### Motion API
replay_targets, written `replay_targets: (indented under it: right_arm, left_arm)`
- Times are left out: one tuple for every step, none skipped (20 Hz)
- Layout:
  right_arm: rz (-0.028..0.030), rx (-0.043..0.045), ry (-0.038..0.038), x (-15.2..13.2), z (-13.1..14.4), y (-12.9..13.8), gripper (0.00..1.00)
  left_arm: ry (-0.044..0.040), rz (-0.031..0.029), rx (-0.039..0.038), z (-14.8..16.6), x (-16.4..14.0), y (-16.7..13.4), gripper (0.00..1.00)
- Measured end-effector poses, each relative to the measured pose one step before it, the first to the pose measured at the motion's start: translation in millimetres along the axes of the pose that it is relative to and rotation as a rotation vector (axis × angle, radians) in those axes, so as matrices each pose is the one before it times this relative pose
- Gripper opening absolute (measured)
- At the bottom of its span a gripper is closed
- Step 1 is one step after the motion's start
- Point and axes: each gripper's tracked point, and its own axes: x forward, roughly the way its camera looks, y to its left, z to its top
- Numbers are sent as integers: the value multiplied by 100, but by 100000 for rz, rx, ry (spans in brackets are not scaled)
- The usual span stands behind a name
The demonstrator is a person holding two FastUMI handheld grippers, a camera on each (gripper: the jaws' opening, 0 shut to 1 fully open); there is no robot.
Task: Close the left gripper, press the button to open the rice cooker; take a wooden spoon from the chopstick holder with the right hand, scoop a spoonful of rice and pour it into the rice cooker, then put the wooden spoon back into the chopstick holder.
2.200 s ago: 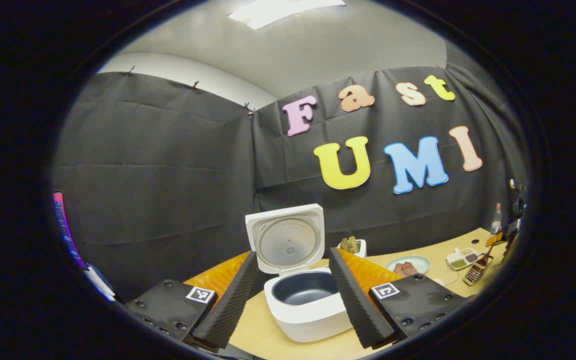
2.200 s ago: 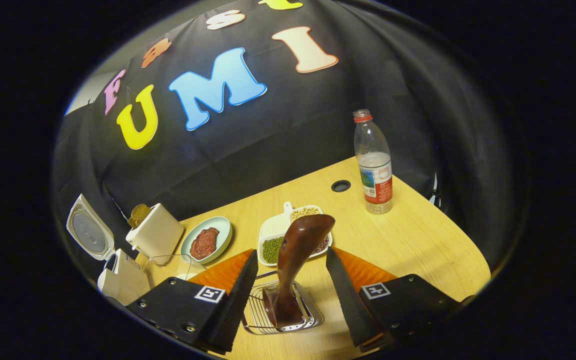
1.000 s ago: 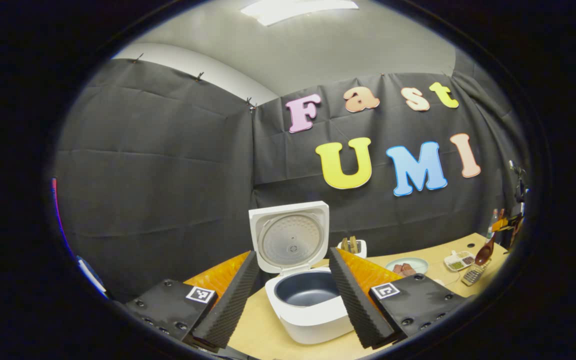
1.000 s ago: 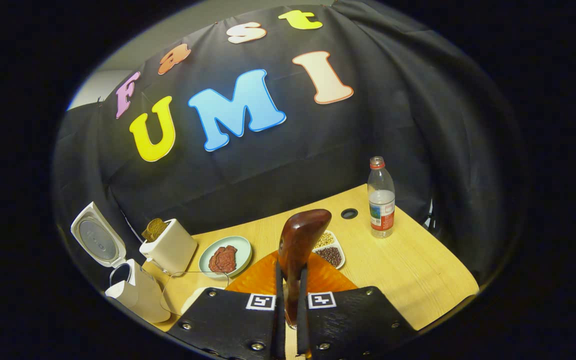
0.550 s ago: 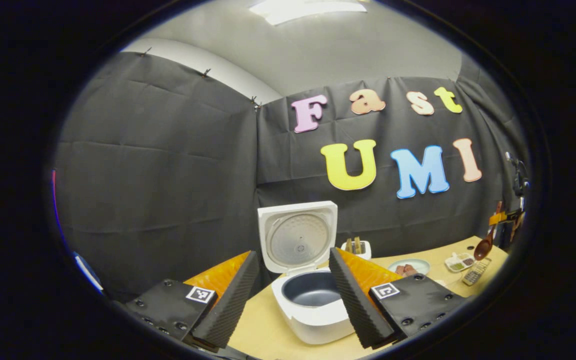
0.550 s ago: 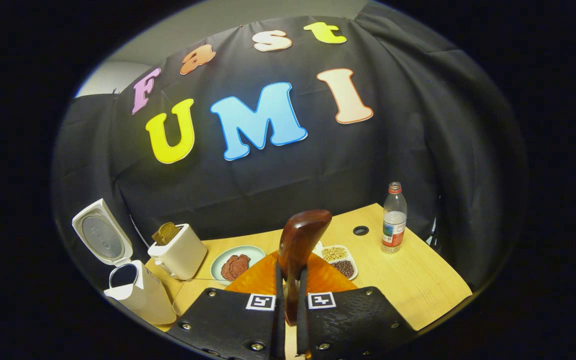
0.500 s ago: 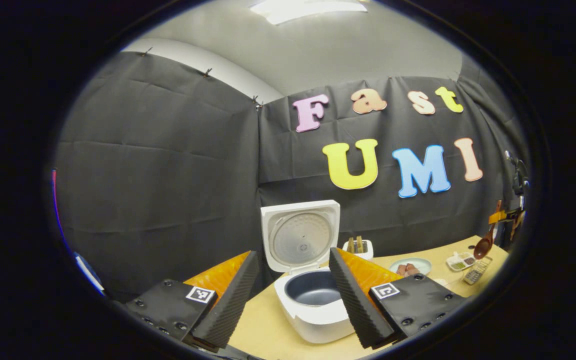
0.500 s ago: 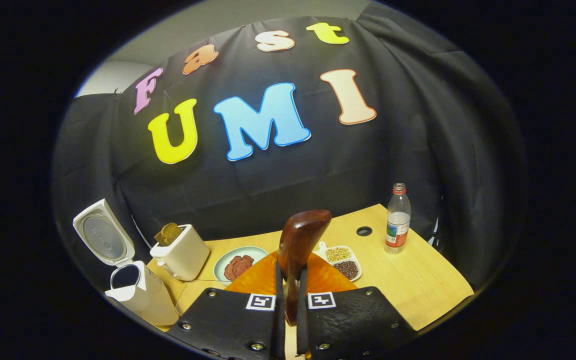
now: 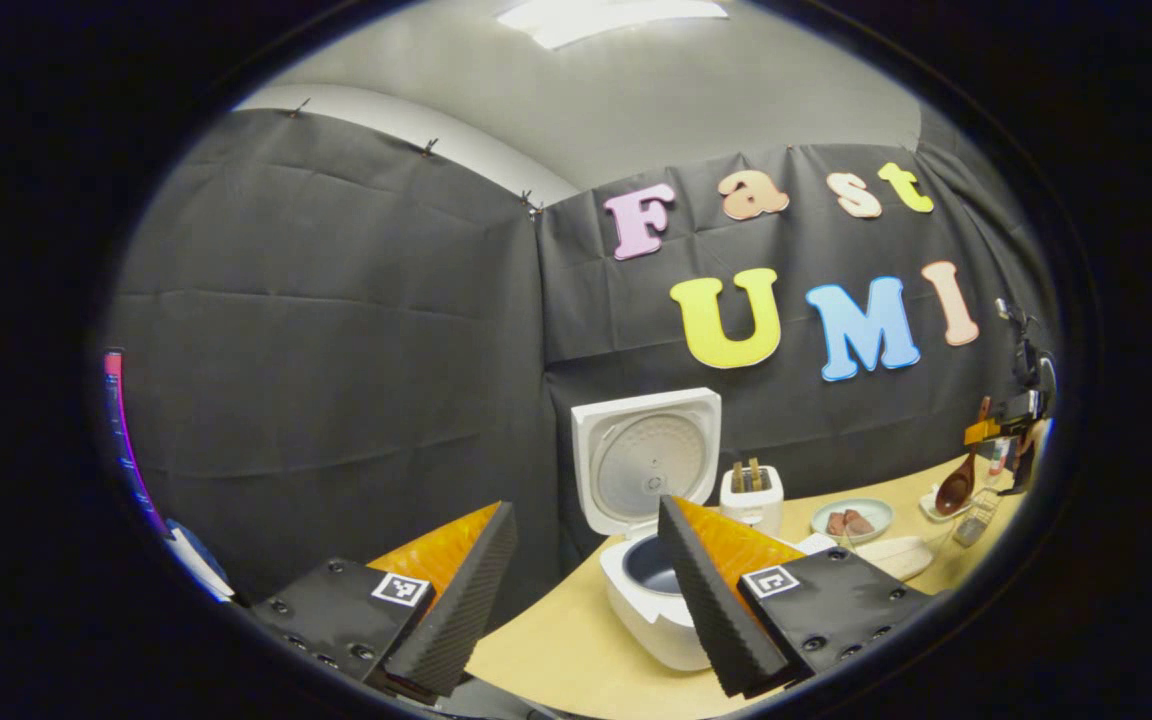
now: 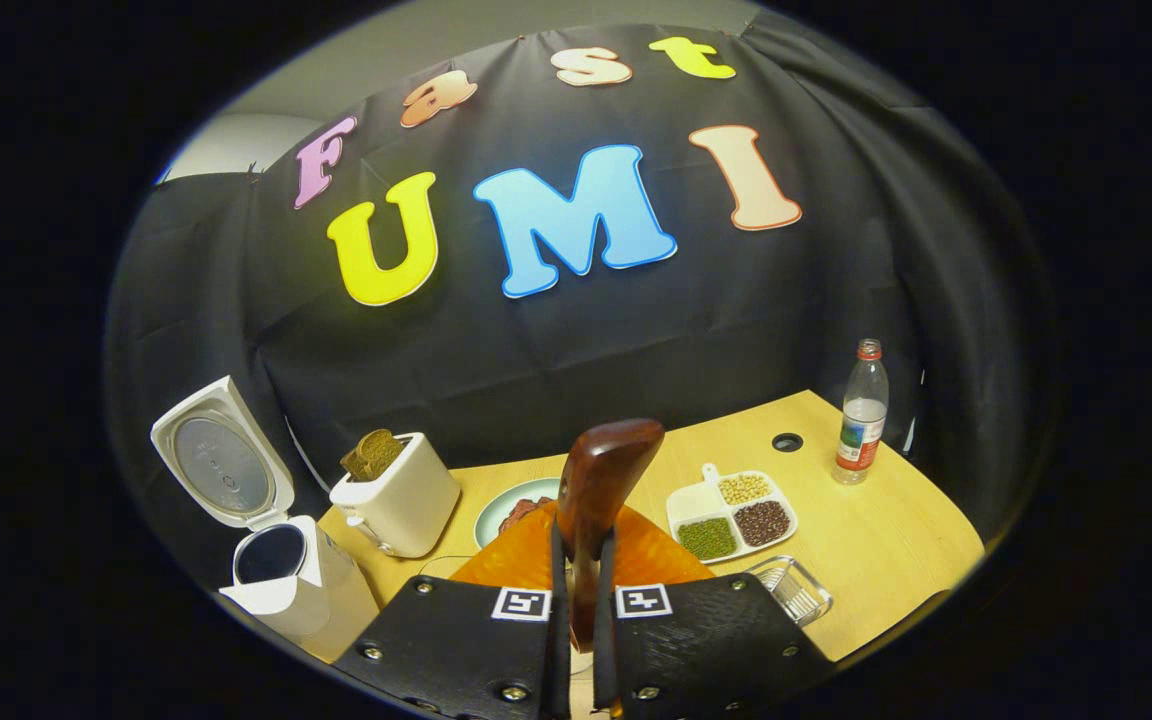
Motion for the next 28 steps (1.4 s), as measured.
replay_targets:
  right_arm:
    - [-280,-442,349,217,-446,383,10]
    - [-868,-1053,306,337,-395,264,9]
    - [-340,-957,451,321,-392,380,10]
    - [-548,-1226,340,365,-540,368,10]
    - [-1152,-1900,9,387,-390,152,10]
    - [-998,-1677,-9,381,-458,180,10]
    - [-1303,-1633,-227,453,-431,184,10]
    - [-1193,-1839,319,426,-544,244,10]
    - [-1346,-2567,402,412,-621,238,10]
    - [-1139,-2341,458,350,-598,220,10]
    - [-999,-2648,455,375,-594,242,10]
    - [-838,-2349,439,397,-643,263,10]
    - [-704,-1701,928,259,-651,178,10]
    - [-606,-973,936,280,-759,176,10]
    - [-596,-49,1048,184,-592,152,10]
    - [-765,400,-1658,5,132,163,10]
    - [-1027,436,-122,147,-99,45,9]
    - [-261,855,-454,-77,-8,401,10]
    - [611,835,563,-32,-183,576,10]
    - [1107,1186,687,-91,-223,666,10]
    - [1346,1286,568,-142,-219,744,9]
    - [1105,1059,503,-23,-254,689,10]
    - [942,796,532,-113,-171,721,9]
    - [769,508,241,-117,-269,586,10]
    - [921,391,436,-17,-181,655,10]
    - [1404,867,604,-101,-202,602,9]
    - [1211,1233,718,57,-131,582,10]
    - [1451,1913,1175,13,-303,407,10]
  left_arm:
    - [-51,625,228,58,-46,714,98]
    - [25,527,88,-78,-24,543,98]
    - [32,504,-86,-110,-46,633,98]
    - [183,470,7,-280,-99,523,98]
    - [401,630,154,-77,-72,566,98]
    - [438,537,205,-268,-84,479,100]
    - [541,482,189,-190,-13,522,100]
    - [554,448,77,-277,-111,484,98]
    - [567,410,16,-163,-14,315,94]
    - [575,402,10,-158,-109,478,98]
    - [577,335,122,-296,-104,403,98]
    - [413,158,283,-185,-12,199,98]
    - [488,180,384,-213,-18,246,98]
    - [380,78,284,-237,5,241,98]
    - [263,22,153,-69,-10,138,98]
    - [210,64,46,-133,72,198,98]
    - [155,-103,-31,-79,122,128,98]
    - [162,-139,-84,-109,74,20,98]
    - [130,-363,-177,-1,91,-60,98]
    - [70,-287,-170,-72,74,3,91]
    - [-98,-395,-208,40,174,-81,100]
    - [-109,-515,-169,-92,-22,-58,97]
    - [-178,-467,-16,-8,54,-158,94]
    - [-219,-412,148,-7,30,-69,91]
    - [-168,-362,96,124,99,-82,91]
    - [-156,-296,2,-120,15,-156,91]
    - [-20,-216,-23,145,32,-7,91]
    - [-88,-52,-51,-106,32,35,91]
